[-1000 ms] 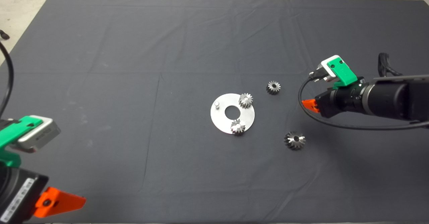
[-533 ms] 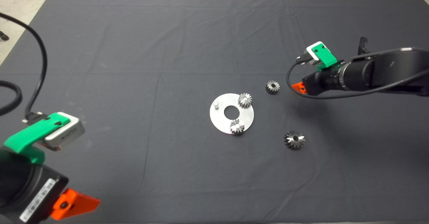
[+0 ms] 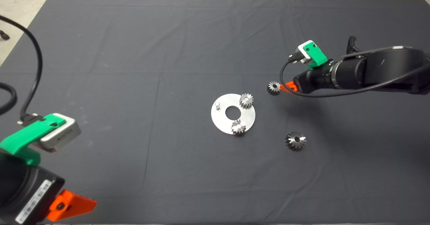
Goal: Remove an incorrectly installed larger gear and replace it with the correct smaller gear
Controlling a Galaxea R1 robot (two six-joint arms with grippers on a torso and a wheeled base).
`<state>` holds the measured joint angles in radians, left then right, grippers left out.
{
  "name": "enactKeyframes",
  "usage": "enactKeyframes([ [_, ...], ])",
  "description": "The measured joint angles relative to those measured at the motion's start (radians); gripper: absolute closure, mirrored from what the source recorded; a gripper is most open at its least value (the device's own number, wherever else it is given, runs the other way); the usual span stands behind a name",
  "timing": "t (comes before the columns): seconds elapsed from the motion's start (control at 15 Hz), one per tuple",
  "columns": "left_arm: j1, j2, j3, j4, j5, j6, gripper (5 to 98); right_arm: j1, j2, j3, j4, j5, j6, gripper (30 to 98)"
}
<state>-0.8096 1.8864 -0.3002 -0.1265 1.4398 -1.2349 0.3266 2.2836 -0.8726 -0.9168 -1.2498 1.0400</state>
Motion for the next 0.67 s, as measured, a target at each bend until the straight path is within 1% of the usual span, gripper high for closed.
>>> enactKeyframes([
  [0.07,0.0,0.0,0.0,0.0,0.0,0.0,5.4,0.0,0.007,-0.008,0.0,0.013,0.0,30.9],
  [0.2,0.0,0.0,0.0,0.0,0.0,0.0,5.4,-0.003,0.008,-0.04,0.0,0.03,0.0,30.9],
  [0.27,0.0,0.0,0.0,0.0,0.0,-0.001,5.4,-0.008,0.008,-0.048,0.0,0.048,0.0,30.9],
  [0.4,0.0,-0.003,0.0,0.0,0.0,-0.001,5.4,-0.03,0.012,-0.07,0.0,0.102,0.0,30.9],
  [0.53,0.0,-0.005,0.0,0.0,0.0,-0.001,5.4,-0.056,0.013,-0.102,-0.001,0.144,0.0,30.9],
  [0.6,0.0,-0.005,0.0,0.0,0.0,-0.002,5.4,-0.07,0.012,-0.111,-0.003,0.171,0.0,30.9],
  [0.67,0.0,-0.005,0.0,0.0,0.0,-0.002,5.4,-0.083,0.01,-0.116,-0.008,0.211,0.0,30.9],
])
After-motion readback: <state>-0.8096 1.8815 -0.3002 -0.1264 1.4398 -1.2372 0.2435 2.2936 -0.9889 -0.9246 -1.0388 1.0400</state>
